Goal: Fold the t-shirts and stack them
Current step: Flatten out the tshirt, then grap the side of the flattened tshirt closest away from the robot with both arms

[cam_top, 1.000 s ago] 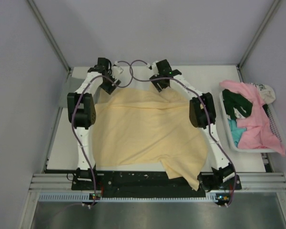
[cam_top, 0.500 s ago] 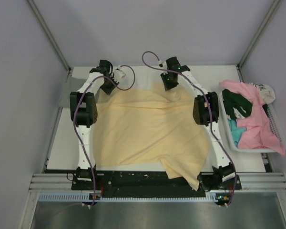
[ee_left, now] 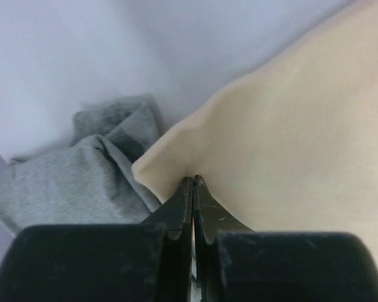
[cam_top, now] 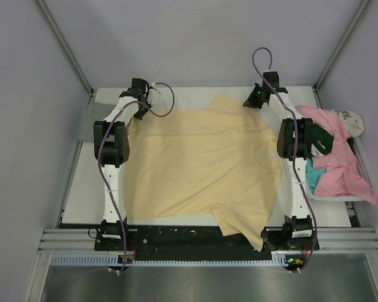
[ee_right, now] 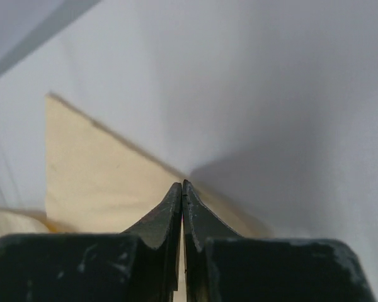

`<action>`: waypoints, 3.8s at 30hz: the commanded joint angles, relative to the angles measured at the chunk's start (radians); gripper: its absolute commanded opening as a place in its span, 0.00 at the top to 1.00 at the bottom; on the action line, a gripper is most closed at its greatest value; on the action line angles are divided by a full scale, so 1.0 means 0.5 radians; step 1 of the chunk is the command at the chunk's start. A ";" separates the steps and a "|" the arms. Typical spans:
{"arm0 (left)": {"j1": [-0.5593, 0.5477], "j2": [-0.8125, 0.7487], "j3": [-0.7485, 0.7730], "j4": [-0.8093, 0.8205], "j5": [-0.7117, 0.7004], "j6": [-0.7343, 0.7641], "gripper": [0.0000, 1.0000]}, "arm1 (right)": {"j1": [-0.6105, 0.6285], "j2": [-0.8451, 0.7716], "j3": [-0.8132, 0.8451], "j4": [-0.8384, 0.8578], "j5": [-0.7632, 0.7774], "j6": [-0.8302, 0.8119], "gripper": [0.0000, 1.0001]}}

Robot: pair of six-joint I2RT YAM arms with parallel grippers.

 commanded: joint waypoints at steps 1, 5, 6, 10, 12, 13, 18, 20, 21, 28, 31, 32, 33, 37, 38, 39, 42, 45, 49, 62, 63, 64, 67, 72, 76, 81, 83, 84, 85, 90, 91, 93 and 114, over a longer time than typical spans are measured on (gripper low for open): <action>-0.011 0.033 0.065 0.347 -0.178 -0.038 1.00 | -0.126 0.041 -0.011 0.260 0.196 0.383 1.00; -0.048 0.058 0.077 0.479 -0.200 0.029 1.00 | -0.154 0.069 0.068 0.312 0.141 0.367 1.00; -0.054 0.070 0.096 0.498 -0.224 0.036 1.00 | -0.151 0.066 0.078 0.337 0.098 0.352 1.00; -0.060 0.064 0.215 0.498 -0.286 0.017 0.80 | -0.138 -0.093 0.032 0.374 -0.077 0.150 1.00; -0.060 -0.024 0.206 0.474 -0.243 -0.001 0.62 | -0.123 -0.280 -0.093 0.374 -0.123 0.012 0.97; -0.060 -0.098 0.191 0.446 -0.197 -0.013 0.54 | -0.111 -0.390 -0.191 0.371 -0.144 -0.071 0.85; -0.060 -0.646 -0.140 0.351 0.278 -0.020 0.36 | -0.004 -1.154 -0.804 0.374 -0.126 -0.576 0.37; -0.060 -0.901 -0.370 0.253 0.560 0.011 0.34 | 0.073 -1.531 -1.077 0.383 -0.084 -0.791 0.30; -0.063 -1.030 -0.477 0.207 0.673 0.045 0.33 | 0.122 -1.667 -1.225 0.374 -0.089 -0.908 0.29; -0.060 -1.831 -1.262 -0.630 1.073 0.563 0.31 | 0.649 -2.743 -2.246 0.196 -0.016 -1.678 0.27; -0.060 -2.131 -1.722 -0.827 1.025 0.768 0.30 | 0.919 -3.038 -2.557 -0.092 -0.218 -1.945 0.28; -0.060 -2.230 -1.863 -0.870 0.991 0.836 0.30 | 0.996 -3.109 -2.597 -0.223 -0.209 -1.982 0.28; -0.060 -2.307 -2.020 -0.919 0.963 0.909 0.30 | 1.082 -3.168 -2.625 -0.367 -0.194 -2.028 0.29; -0.060 -2.647 -2.548 -0.990 0.764 1.100 0.30 | 1.401 -3.260 -2.787 -0.800 0.042 -2.258 0.33; -0.060 -2.730 -2.646 -0.957 0.678 1.116 0.30 | 1.499 -3.245 -2.845 -0.874 0.115 -2.277 0.33; -0.060 -2.801 -2.747 -0.917 0.602 1.122 0.30 | 1.606 -3.224 -2.895 -0.966 0.153 -2.317 0.34; -0.057 -2.902 -2.972 -0.769 0.365 1.134 0.30 | 1.916 -3.141 -2.990 -1.129 0.177 -2.381 0.34; -0.057 -2.869 -3.092 -0.699 0.227 1.152 0.28 | 2.101 -3.055 -2.978 -1.194 0.150 -2.409 0.36; -0.057 -2.783 -3.236 -0.564 0.058 1.214 0.26 | 2.257 -2.947 -3.079 -0.968 0.284 -2.364 0.34; -0.057 -2.611 -3.248 -0.345 0.156 0.941 0.63 | 2.509 -2.695 -3.058 -0.908 0.365 -2.308 0.31; -0.057 -2.648 -3.236 -0.358 0.159 0.938 0.74 | 2.509 -2.717 -2.994 -1.048 0.398 -2.338 0.30; -0.057 -2.666 -3.221 -0.370 0.162 0.932 0.86 | 2.506 -2.732 -2.929 -1.184 0.459 -2.378 0.30; -0.057 -2.740 -3.126 -0.419 0.205 0.880 1.00 | 2.506 -2.760 -2.809 -1.574 0.429 -2.550 0.30; -0.057 -2.771 -2.969 -0.514 0.285 0.781 1.00 | 2.509 -2.641 -2.629 -1.514 0.064 -2.411 0.27; -0.057 -2.786 -2.945 -0.573 0.267 0.735 1.00 | 2.518 -2.389 -2.356 -1.426 0.253 -1.646 0.46; -0.057 -2.820 -2.932 -0.600 0.245 0.729 1.00 | 2.427 -2.551 -2.071 -1.305 0.626 -1.190 0.45; -0.057 -2.795 -2.908 -0.616 0.230 0.714 1.00 | 2.338 -2.588 -1.969 -1.250 0.503 -0.895 0.42; -0.057 -2.783 -2.893 -0.616 0.221 0.699 1.00 | 2.338 -2.625 -1.978 -1.237 0.560 -0.799 0.41; -0.057 -2.774 -2.877 -0.616 0.214 0.683 1.00 | 2.334 -2.668 -2.048 -1.231 0.582 -0.668 0.39; -0.057 -2.780 -2.847 -0.662 0.236 0.665 1.00 | 2.338 -3.084 -2.841 -1.096 0.803 0.240 0.31; -0.057 -2.780 -2.843 -0.671 0.230 0.665 1.00 | 2.334 -3.198 -2.940 -1.084 0.816 0.393 0.25; -0.057 -2.768 -2.825 -0.677 0.224 0.665 1.00 | 2.338 -3.318 -3.094 -1.074 0.861 0.587 0.14; -0.057 -2.706 -2.721 -0.775 0.193 0.502 1.00 | 2.328 -3.251 -3.518 -0.740 0.524 0.735 1.00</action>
